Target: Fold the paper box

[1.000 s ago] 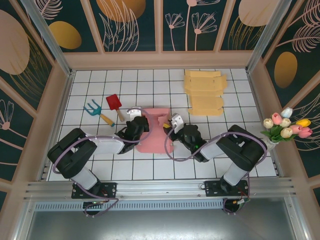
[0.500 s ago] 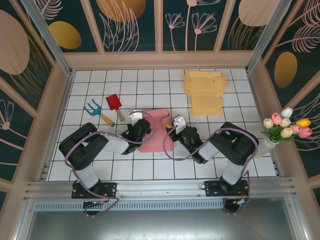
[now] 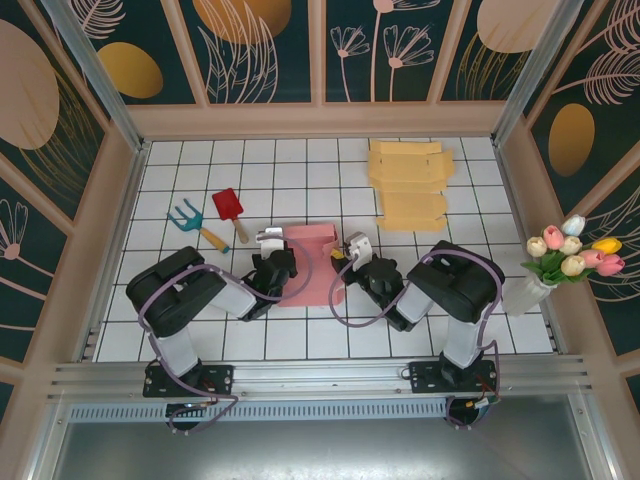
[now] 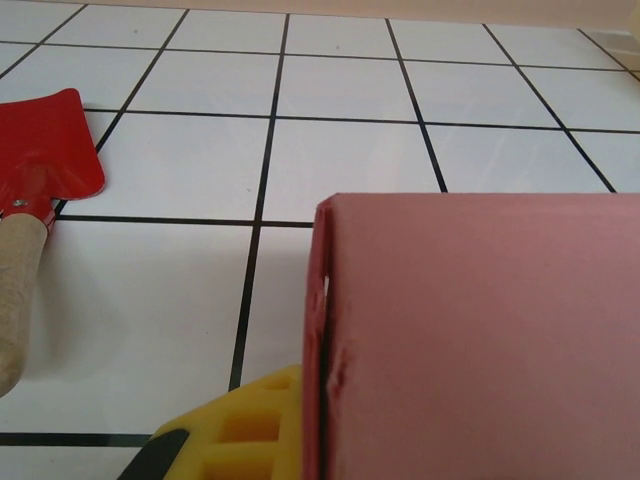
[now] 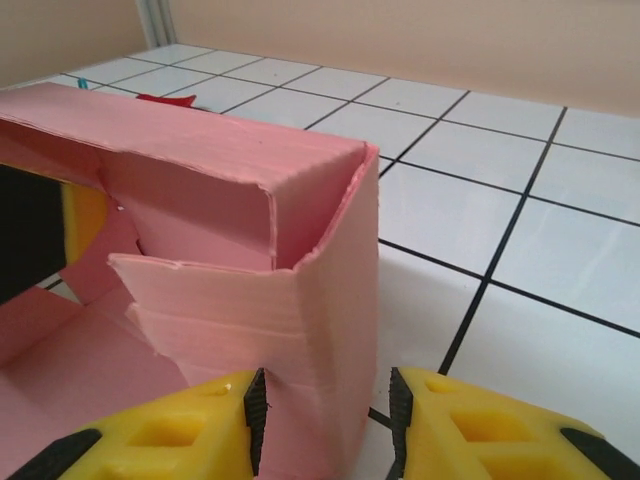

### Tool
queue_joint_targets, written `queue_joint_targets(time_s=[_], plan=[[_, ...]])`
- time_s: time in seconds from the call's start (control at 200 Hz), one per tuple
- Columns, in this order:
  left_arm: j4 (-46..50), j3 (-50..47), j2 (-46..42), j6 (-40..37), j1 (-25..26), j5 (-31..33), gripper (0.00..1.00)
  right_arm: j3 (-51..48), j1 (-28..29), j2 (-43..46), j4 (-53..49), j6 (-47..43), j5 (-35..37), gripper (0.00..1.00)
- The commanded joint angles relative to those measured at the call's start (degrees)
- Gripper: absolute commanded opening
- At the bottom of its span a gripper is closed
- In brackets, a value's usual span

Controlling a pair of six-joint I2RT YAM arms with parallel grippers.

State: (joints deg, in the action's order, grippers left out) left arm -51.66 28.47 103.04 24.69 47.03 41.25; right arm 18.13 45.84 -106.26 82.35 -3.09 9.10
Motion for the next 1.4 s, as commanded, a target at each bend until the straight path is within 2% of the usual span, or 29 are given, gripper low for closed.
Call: queue_joint_targets(time_s=[0.0,0.28,0.41,0.525,0.611,1.066,1.141,1.396], plan=[[0.5,1.1,1.5,-1.2,0.3,1.6,0.0,0.9,0.0,-1.4,4.1,-0.7,-1.5,0.41],[-0.5,1.3,2.5,-2.5,1.0,0.6,0.0,3.1,0.0,-2.5,3.8,-1.5,2.9,0.4],[-0.8,1.3,3.4,-2.5,1.2,0.3,0.0,4.2,0.0,-2.9,3.7,-1.4,5.1,0.37],[-0.7,1.2,3.4,-2.5,1.3,0.1,0.0,4.9,0.0,-3.5,3.9,-0.8,8.3,0.29],[-0.1,1.3,3.2,-2.5,1.3,-0.1,0.0,5.3,0.0,-4.3,5.0,-0.9,10.2,0.29],[7.7,4.2,2.2,-0.1,1.2,-1.6,0.0,10.1,0.1,-10.4,8.5,-0.9,8.9,0.25],[8.9,4.7,2.1,0.6,1.3,-1.6,0.0,9.9,0.2,-11.1,10.2,0.3,11.2,0.17],[14.3,6.0,0.7,6.3,1.3,-0.2,0.0,11.0,0.2,-11.7,5.2,6.0,21.9,0.09]])
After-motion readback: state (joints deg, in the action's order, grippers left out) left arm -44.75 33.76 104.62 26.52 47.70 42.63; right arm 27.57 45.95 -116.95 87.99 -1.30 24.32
